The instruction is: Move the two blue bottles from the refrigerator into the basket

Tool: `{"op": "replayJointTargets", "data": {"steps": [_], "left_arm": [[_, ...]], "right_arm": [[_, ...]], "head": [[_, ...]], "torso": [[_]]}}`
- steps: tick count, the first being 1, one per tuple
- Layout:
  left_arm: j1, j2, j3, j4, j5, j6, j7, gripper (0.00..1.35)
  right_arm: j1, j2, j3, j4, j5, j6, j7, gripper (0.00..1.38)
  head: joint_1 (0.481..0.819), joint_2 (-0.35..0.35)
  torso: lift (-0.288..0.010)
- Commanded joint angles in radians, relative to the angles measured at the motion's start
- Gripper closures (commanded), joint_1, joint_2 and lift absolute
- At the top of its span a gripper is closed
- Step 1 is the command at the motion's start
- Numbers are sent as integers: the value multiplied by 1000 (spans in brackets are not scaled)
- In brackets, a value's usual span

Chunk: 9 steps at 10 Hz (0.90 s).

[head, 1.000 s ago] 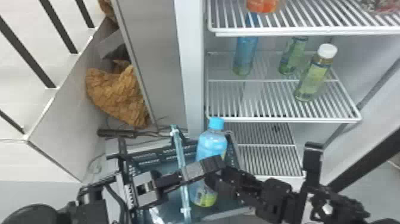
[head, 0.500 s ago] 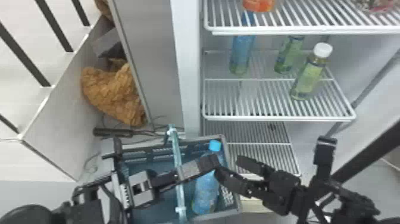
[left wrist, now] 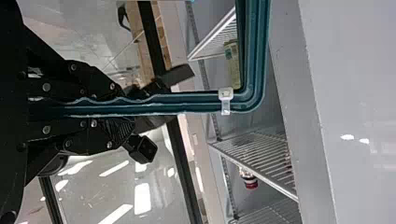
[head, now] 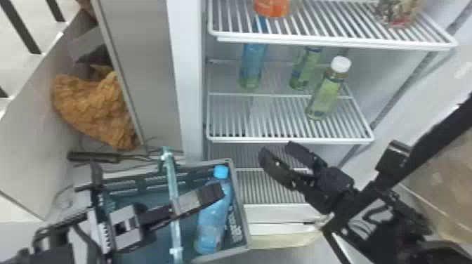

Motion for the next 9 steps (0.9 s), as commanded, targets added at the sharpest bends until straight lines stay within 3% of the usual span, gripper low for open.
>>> {"op": "replayJointTargets", "data": {"steps": [1,4,9], "left_arm": [[1,0,-1,8,0,0,0,1202],[5,2,-1,11,0,0,1,1202],[-2,3,-15,21,0,0,1,1202]], "right_arm": [[-46,2,-9,43,16,-70,-9,147],[-137,4,13,144,57,-190,-46,142],[-324,5,97,335,147,-337,-116,139]], "head": [[695,-145],[695,-185],[695,-183]], "torso": [[-220],[-220],[-220]]}}
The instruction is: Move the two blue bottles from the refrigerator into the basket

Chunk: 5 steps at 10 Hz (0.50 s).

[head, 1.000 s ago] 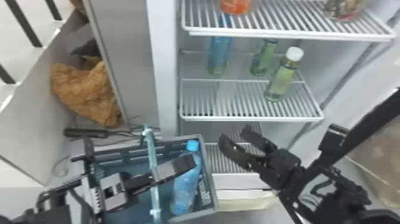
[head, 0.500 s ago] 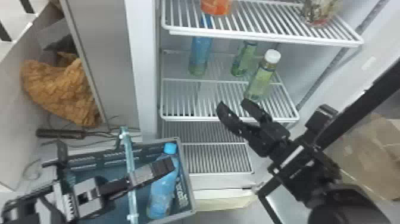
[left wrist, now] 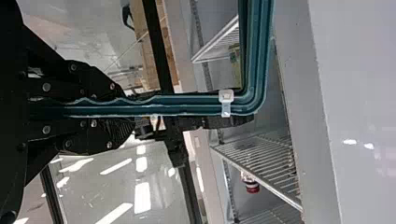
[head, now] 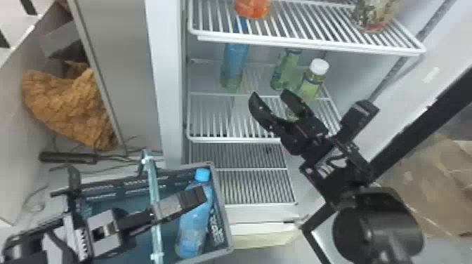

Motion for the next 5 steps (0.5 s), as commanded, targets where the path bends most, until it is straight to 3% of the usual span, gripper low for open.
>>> {"op": "replayJointTargets", "data": {"steps": [1,5], "left_arm": [[0,0,0,1,0,0,0,1202],[-5,0,-6,8,4,0,0,1202]], "right_arm": [[-59,2,25,66,34,-31,-13,139],[-209,2,101,223,108,-53,-61,127]], "head": [[695,-180],[695,-149]], "torso": [[-220],[-220]]}}
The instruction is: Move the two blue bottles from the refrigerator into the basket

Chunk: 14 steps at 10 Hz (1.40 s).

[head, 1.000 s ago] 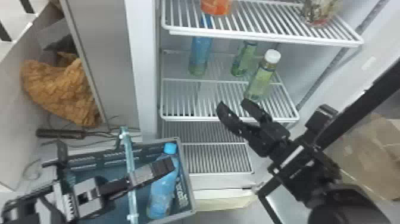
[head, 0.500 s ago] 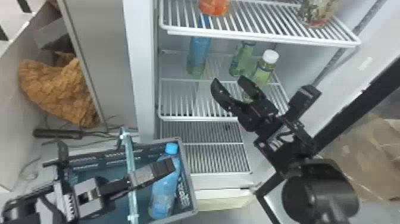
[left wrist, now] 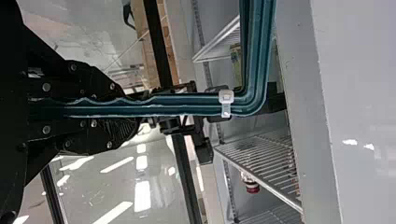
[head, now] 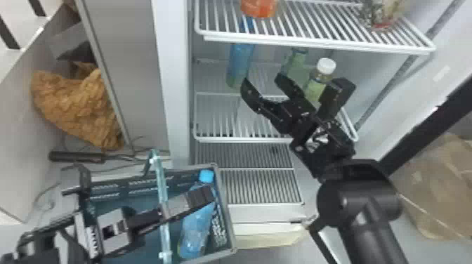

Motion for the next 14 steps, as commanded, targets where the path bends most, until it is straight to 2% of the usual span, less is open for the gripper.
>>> {"op": "replayJointTargets", "data": {"steps": [1,4,8,14], "left_arm": [[-2,0,-2,1,2,0,0,1202],[-2,2,-2,3,4,0,0,1202],[-7,3,-4,8,4,0,0,1202],[-14,8,-6,10,8,0,0,1202]], "right_arm": [[-49,2,20,45,28,0,-14,127],[-133,15,42,151,64,0,-57,127],[-251,28,96,286,64,2,-101,130],[-369,34,142,421,72,12,-169,131]], "head": [[695,-145],[695,-135],[695,-120],[695,-101]], "torso": [[-220],[-220],[-220],[-220]]}}
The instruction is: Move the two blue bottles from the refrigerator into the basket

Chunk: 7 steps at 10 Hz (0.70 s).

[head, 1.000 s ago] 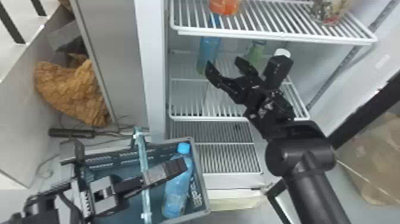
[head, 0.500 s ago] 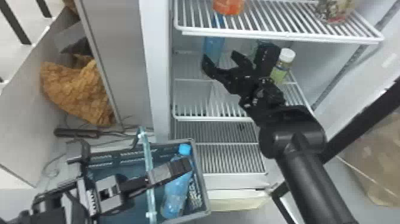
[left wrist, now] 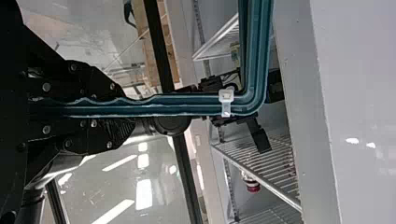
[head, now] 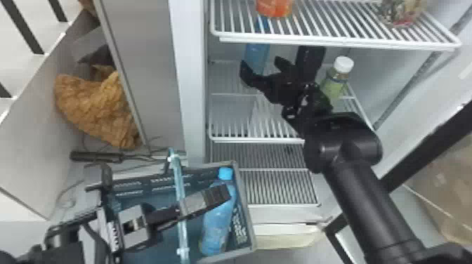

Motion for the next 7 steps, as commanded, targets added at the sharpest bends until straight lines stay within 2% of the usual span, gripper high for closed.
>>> {"op": "replayJointTargets", "data": {"steps": [1,5,6,7], "left_arm": [[-1,0,0,1,0,0,0,1202],[-16,4,-6,3,2,0,-2,1202],[-19,4,-8,5,2,0,-2,1202],[-19,4,-8,5,4,0,-2,1202]], "right_arm": [[-32,0,12,30,1,1,-7,133],[-123,-1,57,119,-9,8,-35,145],[-133,-1,63,133,-13,25,-38,191],[-135,-1,63,138,-15,40,-41,354]], "head": [[695,-102],[695,-94],[695,-92],[695,-92]], "torso": [[-220],[-220],[-220],[-220]]}}
